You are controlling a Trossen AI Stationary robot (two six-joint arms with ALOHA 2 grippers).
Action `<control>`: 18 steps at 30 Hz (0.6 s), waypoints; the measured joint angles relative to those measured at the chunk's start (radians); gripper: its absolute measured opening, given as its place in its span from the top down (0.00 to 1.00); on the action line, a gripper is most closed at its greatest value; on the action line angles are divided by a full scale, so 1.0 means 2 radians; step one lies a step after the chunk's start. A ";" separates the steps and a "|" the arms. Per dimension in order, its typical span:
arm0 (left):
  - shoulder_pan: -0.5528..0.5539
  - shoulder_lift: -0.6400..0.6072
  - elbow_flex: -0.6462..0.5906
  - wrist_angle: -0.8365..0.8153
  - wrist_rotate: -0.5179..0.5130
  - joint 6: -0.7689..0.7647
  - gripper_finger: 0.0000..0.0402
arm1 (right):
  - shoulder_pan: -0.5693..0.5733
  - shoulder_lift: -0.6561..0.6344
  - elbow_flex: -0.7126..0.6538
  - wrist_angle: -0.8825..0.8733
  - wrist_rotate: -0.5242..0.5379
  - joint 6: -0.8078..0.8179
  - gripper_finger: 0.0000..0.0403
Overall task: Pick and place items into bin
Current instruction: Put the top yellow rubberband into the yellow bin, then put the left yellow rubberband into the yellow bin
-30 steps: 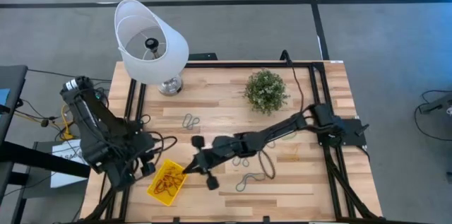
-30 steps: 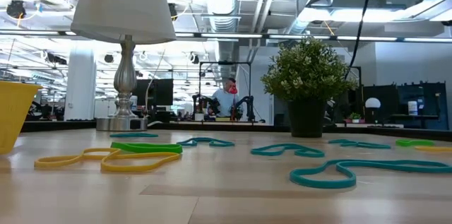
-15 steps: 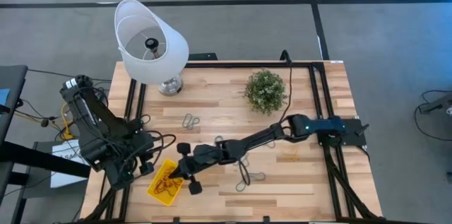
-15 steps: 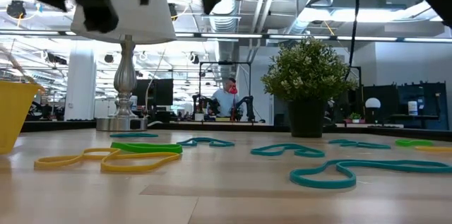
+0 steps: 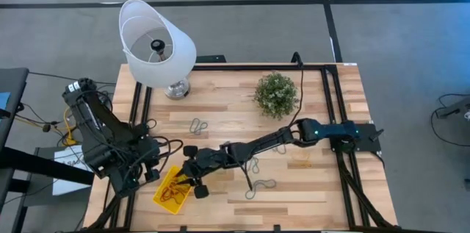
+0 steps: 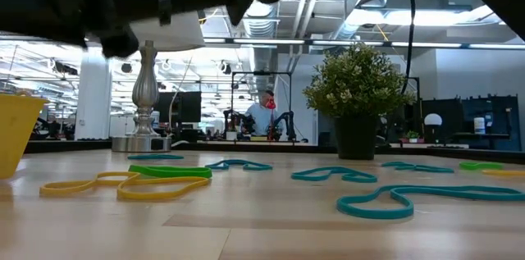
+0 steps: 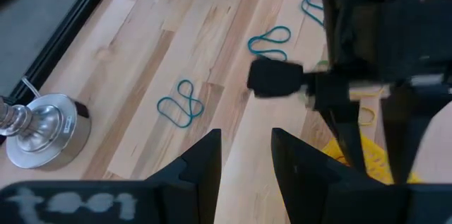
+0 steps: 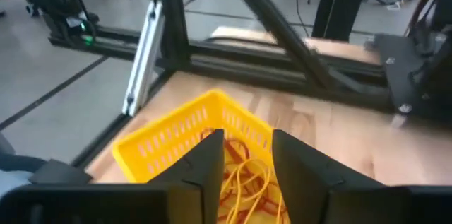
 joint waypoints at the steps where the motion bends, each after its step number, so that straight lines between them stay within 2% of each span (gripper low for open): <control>1: 0.000 0.000 0.000 0.000 0.000 0.000 0.72 | 0.000 -0.010 0.000 -0.015 0.000 0.000 0.70; 7: 0.000 0.000 0.000 0.007 -0.001 -0.002 0.72 | -0.011 -0.081 0.002 -0.211 -0.005 0.000 0.67; 10: 0.000 0.000 0.000 0.006 -0.003 -0.002 0.72 | -0.016 -0.086 0.001 -0.273 -0.005 0.005 0.69; 13: 0.000 0.000 0.000 0.014 -0.032 -0.008 0.72 | -0.016 -0.086 0.000 -0.361 -0.005 0.025 0.71; 16: 0.005 0.000 0.000 0.037 -0.068 -0.012 0.72 | -0.012 -0.094 0.000 -0.505 -0.018 0.054 0.76; 18: 0.012 0.000 0.000 0.052 -0.067 -0.009 0.72 | -0.009 -0.103 0.000 -0.588 -0.026 0.060 0.81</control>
